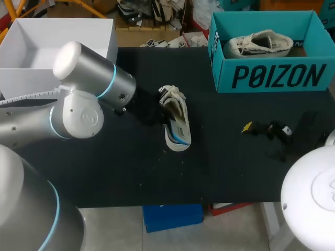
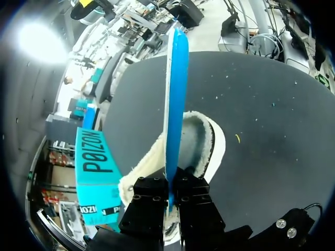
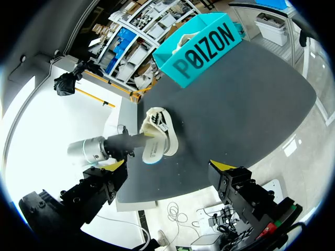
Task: Take the shoe out of the shoebox, open the shoe tongue, remove and reinsert the insole, then place the shoe into the shoebox
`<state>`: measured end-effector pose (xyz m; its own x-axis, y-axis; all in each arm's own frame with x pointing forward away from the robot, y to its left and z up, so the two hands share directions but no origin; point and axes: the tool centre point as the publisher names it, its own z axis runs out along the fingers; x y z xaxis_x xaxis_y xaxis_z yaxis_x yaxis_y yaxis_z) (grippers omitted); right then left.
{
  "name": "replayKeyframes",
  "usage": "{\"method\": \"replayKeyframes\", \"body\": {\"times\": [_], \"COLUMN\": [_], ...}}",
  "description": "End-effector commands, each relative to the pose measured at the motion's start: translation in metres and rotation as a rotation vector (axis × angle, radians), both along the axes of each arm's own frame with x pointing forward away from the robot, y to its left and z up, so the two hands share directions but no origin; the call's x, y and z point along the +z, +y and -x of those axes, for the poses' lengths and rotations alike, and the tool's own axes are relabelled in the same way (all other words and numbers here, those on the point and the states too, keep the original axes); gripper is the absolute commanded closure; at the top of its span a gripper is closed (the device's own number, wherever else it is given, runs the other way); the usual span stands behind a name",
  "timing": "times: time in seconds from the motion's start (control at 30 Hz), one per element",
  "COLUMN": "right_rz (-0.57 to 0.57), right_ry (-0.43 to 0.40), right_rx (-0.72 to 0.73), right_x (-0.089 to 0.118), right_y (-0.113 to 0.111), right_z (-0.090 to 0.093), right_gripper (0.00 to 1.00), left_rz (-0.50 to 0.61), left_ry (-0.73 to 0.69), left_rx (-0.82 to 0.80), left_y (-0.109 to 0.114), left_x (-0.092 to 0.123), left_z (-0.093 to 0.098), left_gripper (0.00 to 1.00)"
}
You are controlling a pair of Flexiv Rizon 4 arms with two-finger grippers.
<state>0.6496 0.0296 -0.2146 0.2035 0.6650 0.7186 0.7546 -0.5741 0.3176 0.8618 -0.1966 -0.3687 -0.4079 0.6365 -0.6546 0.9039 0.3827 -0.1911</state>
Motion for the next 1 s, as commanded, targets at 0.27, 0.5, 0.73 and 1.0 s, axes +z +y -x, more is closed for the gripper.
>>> {"method": "replayKeyframes", "body": {"times": [0.27, 0.5, 0.73, 1.0], "right_rz": [-0.04, -0.04, -0.04, -0.04], "right_ry": [0.078, 0.078, 0.078, 0.078], "right_rx": [0.084, 0.084, 0.084, 0.084], "right_x": [-0.002, -0.002, -0.002, -0.002], "right_y": [-0.005, -0.005, -0.005, -0.005], "right_z": [0.001, 0.001, 0.001, 0.001], "right_gripper": [0.0, 0.0, 0.0, 0.0], "left_rz": [-0.017, -0.014, -0.022, -0.031], "left_ry": [0.015, 0.023, 0.03, 0.029], "left_rx": [-0.027, -0.06, -0.089, -0.121], "left_y": [-0.003, -0.005, -0.005, -0.004], "left_x": [0.005, 0.005, 0.005, 0.004], "left_z": [0.011, 0.027, 0.036, 0.042], "left_gripper": [0.62, 0.74, 0.96, 1.0]}}
